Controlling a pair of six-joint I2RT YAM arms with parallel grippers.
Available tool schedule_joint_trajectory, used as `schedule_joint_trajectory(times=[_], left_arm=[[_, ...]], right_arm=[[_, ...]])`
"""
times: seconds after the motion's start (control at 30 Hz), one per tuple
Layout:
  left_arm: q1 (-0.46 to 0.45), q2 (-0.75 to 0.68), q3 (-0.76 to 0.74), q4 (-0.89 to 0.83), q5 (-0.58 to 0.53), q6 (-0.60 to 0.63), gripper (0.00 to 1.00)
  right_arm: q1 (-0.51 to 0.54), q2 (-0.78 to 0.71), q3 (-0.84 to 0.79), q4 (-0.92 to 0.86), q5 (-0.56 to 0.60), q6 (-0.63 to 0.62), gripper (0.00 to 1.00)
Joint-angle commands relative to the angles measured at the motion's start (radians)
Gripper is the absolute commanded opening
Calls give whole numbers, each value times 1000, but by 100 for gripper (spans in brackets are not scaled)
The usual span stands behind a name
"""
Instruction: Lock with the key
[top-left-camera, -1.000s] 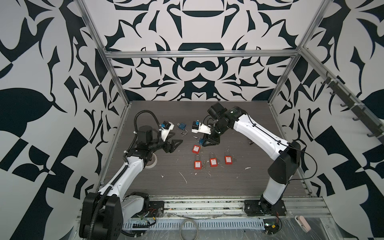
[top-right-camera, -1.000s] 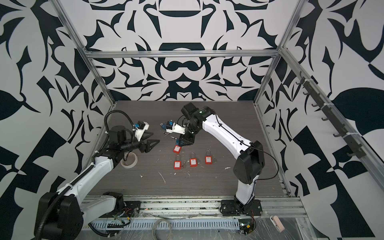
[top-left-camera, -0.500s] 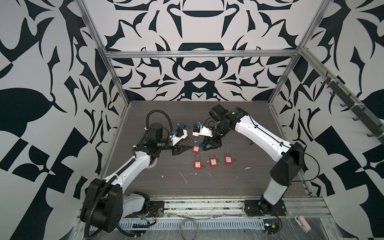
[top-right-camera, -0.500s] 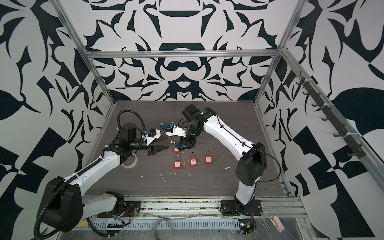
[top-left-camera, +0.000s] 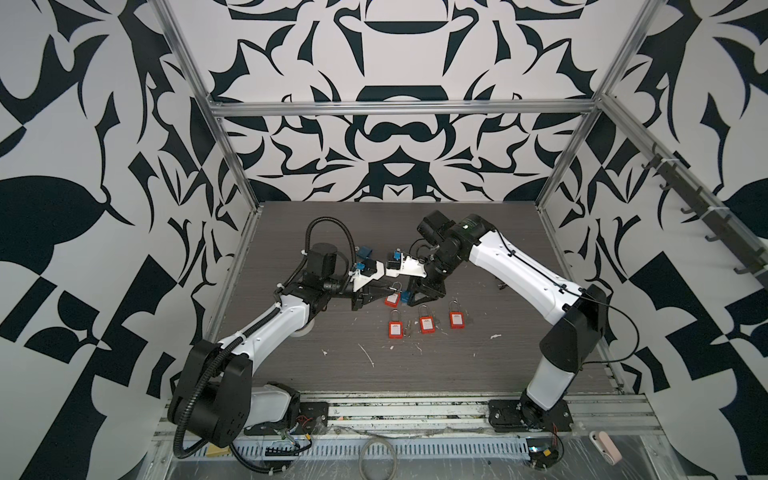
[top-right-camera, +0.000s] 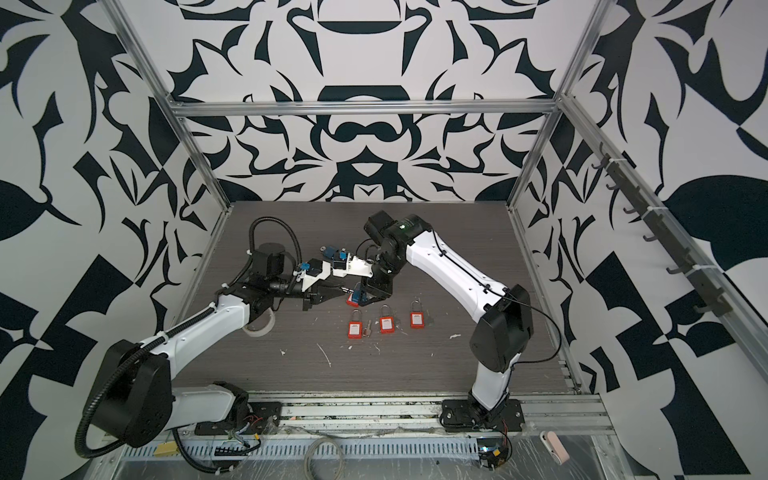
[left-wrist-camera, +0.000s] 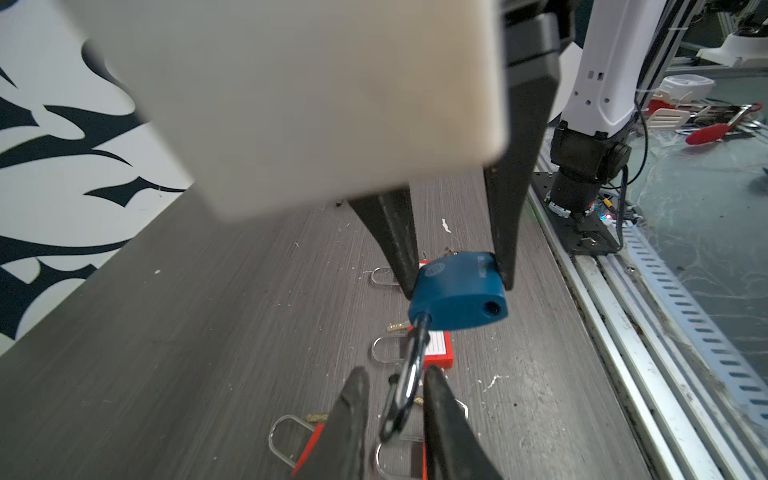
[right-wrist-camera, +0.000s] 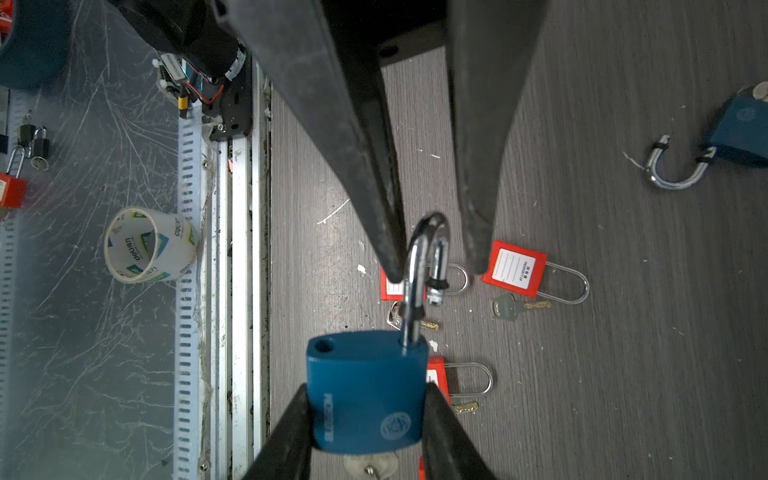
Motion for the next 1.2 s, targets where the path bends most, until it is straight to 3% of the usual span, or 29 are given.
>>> schedule_joint_trajectory(times=[0.0, 0.3, 0.6, 0.63, 0.7, 0.8, 1.17], left_arm=[[-5, 6, 38, -58, 41, 45, 20], [-36, 4, 62, -118, 66, 74, 0], [-42, -32, 16, -26, 64, -60, 0], [-42, -32, 7, -5, 63, -79, 0], [-43, -65, -17, 56, 59, -131, 0], [-42, -81, -39, 118, 53, -183, 0], [-53, -121, -65, 201, 38, -265, 0]], right_arm=[[7, -23, 56, -29, -32, -27, 23], [7, -7, 81, -48, -28, -33, 25], [9, -35, 82, 5, 125, 0, 46], [9, -39, 88, 10, 131, 12, 47], [9, -49, 88, 28, 127, 33, 61], [9, -73, 71, 56, 122, 46, 66], [9, -191, -54, 85, 130, 9, 65]])
